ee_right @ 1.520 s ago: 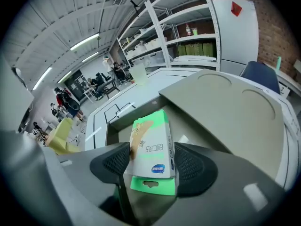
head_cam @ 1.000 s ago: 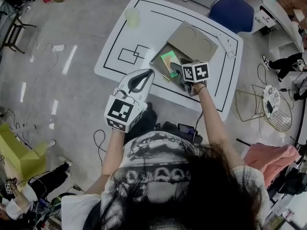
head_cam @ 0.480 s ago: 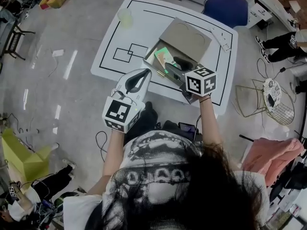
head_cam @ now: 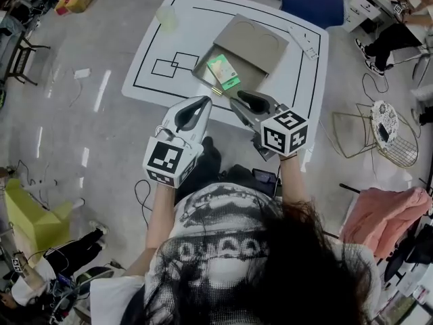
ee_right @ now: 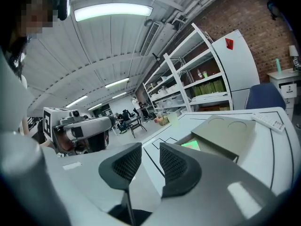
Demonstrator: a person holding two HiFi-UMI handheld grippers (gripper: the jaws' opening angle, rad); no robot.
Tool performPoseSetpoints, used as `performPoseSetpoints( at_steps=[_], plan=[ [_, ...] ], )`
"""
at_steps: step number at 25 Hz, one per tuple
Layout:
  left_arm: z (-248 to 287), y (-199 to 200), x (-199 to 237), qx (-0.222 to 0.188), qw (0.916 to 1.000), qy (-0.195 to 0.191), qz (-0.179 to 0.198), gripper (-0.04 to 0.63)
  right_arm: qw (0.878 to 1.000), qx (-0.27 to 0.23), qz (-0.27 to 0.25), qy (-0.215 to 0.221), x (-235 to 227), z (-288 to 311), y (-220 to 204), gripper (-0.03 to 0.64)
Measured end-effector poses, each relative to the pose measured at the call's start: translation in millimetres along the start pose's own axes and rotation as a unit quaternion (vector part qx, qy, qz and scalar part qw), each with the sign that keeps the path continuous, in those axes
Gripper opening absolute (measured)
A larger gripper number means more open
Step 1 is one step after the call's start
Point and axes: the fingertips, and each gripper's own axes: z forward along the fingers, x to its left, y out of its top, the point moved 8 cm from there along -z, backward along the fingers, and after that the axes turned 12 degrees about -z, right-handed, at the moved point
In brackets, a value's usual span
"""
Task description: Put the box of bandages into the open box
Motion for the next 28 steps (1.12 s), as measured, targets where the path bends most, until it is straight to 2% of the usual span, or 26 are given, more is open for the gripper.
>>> performPoseSetpoints(
  at_steps=[16,28],
  plan=[
    [-41.5,-46.1,-97.7,0.005,0.9994,0.033,-0.007,0.0,0.999,-0.03,-0.026,0.027,59.7,-98.8,-31.4,0.015],
    [-70.7,-57.9,-142.9,-0.001,0.9989,0.047,-0.003,0.0,0.997,-0.056,-0.036,0.039,90.6,-137.2,-39.1,-0.003]
  ],
)
